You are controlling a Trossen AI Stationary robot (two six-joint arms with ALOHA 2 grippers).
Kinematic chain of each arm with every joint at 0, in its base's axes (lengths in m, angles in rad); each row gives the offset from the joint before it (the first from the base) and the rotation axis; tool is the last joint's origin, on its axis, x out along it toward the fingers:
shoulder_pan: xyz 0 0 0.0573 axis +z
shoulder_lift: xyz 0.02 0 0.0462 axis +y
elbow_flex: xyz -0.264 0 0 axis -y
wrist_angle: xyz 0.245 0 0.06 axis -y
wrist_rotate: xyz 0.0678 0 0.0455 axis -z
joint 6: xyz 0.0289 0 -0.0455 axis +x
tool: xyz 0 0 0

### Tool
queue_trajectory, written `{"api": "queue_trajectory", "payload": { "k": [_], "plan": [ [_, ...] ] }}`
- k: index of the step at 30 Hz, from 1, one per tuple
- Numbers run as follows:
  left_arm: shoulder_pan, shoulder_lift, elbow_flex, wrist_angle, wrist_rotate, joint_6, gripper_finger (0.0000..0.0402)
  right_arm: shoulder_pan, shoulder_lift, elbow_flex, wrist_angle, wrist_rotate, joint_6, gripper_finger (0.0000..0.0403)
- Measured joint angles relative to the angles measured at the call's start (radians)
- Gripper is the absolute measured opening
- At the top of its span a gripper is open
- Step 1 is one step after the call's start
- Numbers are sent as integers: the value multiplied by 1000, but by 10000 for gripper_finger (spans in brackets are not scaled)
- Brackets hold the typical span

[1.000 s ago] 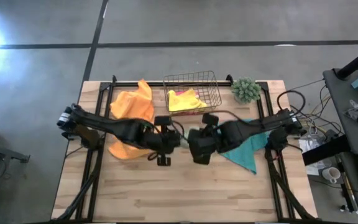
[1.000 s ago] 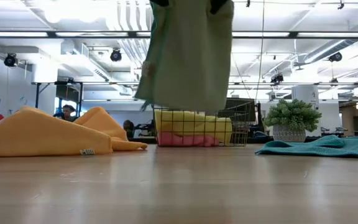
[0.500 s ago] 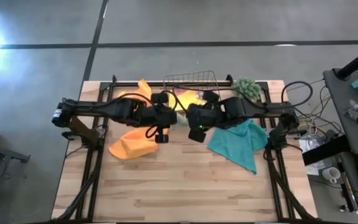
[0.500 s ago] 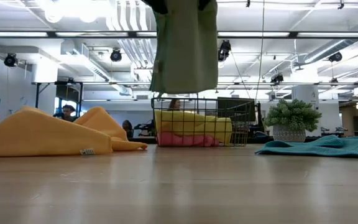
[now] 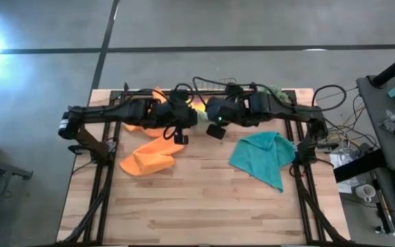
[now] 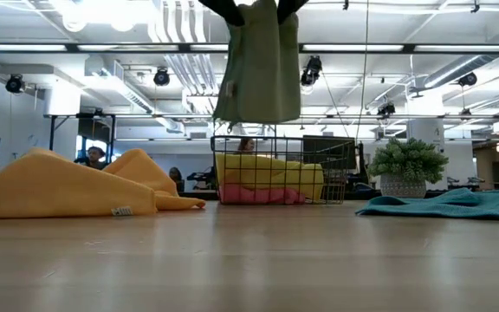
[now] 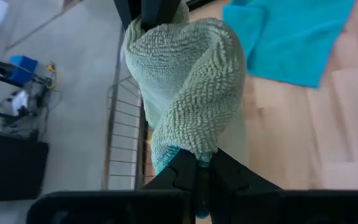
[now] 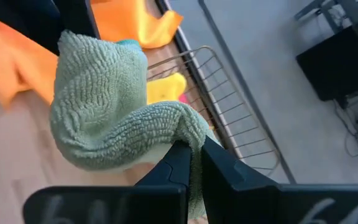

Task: Fold microfiber towels
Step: Put the folded green microfiber cloth into the gold wire basket

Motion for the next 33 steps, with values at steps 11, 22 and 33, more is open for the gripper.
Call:
{"api": "queue_trajectory", "payload": {
  "k": [11,22,33],
  "plan": [
    [171,0,1,104,2,162,1,-179,0,2,79,0,-211,12],
    [339,54,-2,228,105,265,1,-360,28,-3,177,-47,-331,12],
    [435,162,-4,256,194,311,1,-456,137,-12,176,-151,-337,12]
  ]
}}
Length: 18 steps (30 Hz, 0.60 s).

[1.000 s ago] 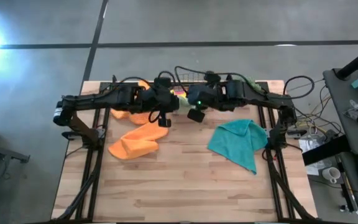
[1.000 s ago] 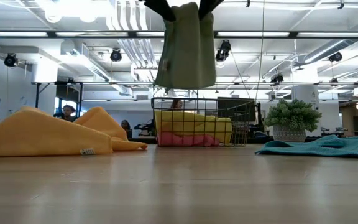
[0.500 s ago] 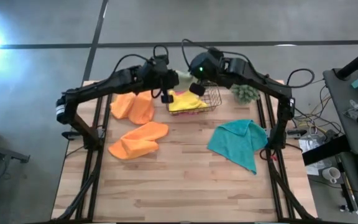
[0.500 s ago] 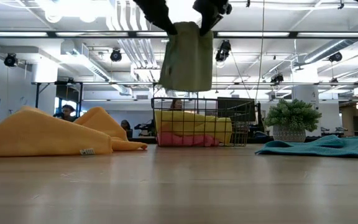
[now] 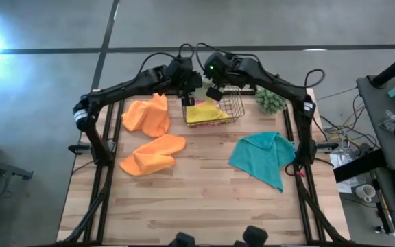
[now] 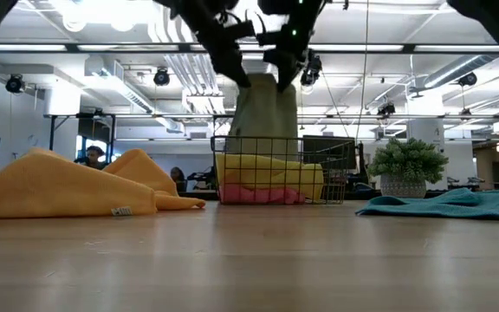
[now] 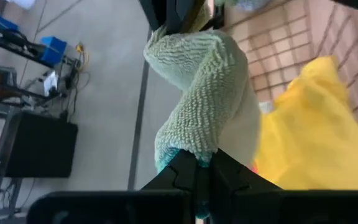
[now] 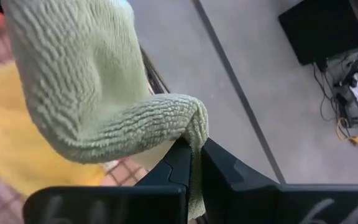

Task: Fold microfiber towels
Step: Put the folded green microfiber cloth into the gold wire basket

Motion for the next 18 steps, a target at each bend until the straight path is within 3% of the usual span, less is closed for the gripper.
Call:
{"api": "queue_trajectory", "payload": {
  "k": [14,18],
  "plan": [
    [77,75,3,16,-19,49,1,-125,99,-1,37,-7,-107,12],
    [76,71,2,-48,-17,43,1,-134,109,-5,7,-127,-103,12]
  ]
}}
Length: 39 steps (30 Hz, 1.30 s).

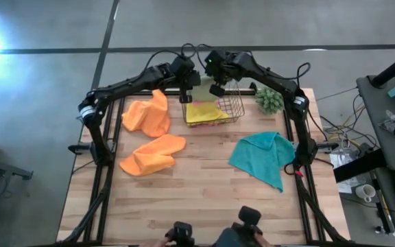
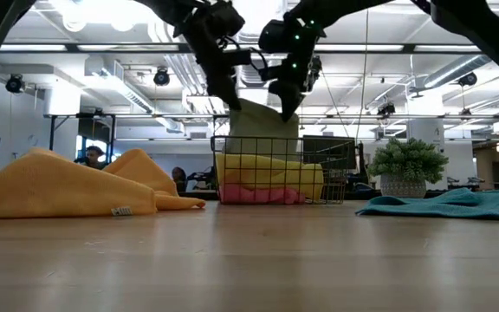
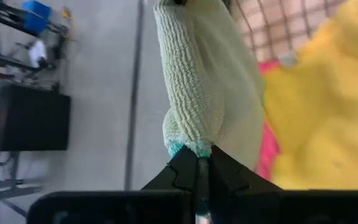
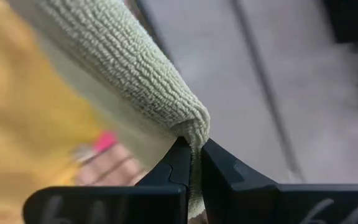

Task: Fold microfiber towels
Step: Put the folded green microfiber cloth into the gold wire basket

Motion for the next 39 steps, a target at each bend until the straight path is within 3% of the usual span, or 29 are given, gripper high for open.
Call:
{"api": "queue_trajectory", "payload": {
  "k": [2,9,13,16,19,24,34,39],
  "plan": [
    [-5,0,-3,-33,21,-10,1,0,0,-1,-23,-56,12,12],
    [-3,6,-21,-14,56,15,1,-14,0,-14,-13,-44,-63,12],
    [7,6,2,91,-22,98,1,-33,0,-10,77,46,-129,12],
    [11,6,19,103,-68,110,1,-37,-7,-9,70,36,-126,12],
    [8,-1,20,40,-46,78,1,-37,-15,-10,-2,-61,-80,12],
    [-14,2,-13,-111,174,-82,1,-26,-10,-54,-72,-205,-87,12],
    [-61,4,-84,-250,210,-158,1,-19,-2,-145,-142,-501,-74,12],
    [-65,3,-84,-269,348,-187,1,-13,-2,-192,-151,-561,-66,12]
  ]
}}
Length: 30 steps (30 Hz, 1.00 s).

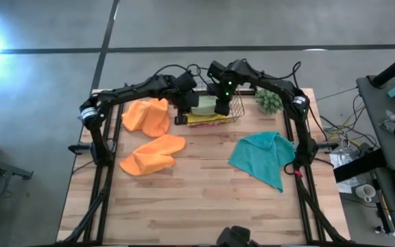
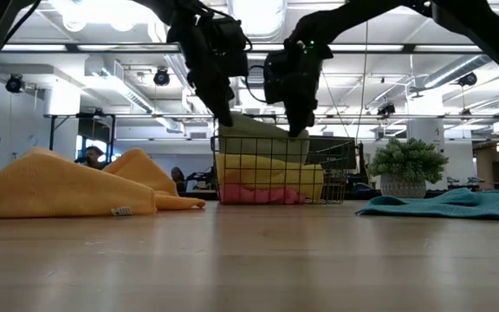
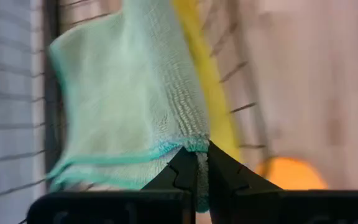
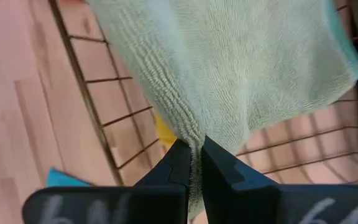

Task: Fold microfiber towels
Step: Put the folded green microfiber cloth into the gold wire basket, then fold the blue microfiber cloth

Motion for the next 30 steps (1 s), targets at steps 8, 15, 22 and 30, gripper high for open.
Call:
{"api": "queue_trajectory", "payload": {
  "k": [8,15,22,30],
  "plan": [
    [-4,1,-5,-17,44,-31,14,23,0,-30,16,-32,-4,30],
    [-4,1,-13,-15,47,-33,88,23,0,-32,22,-24,39,109],
    [-4,-3,19,-52,27,-76,165,24,-26,41,-59,-34,46,154],
    [4,-58,62,-51,-56,-76,177,22,-63,100,3,-37,26,159]
  ]
}}
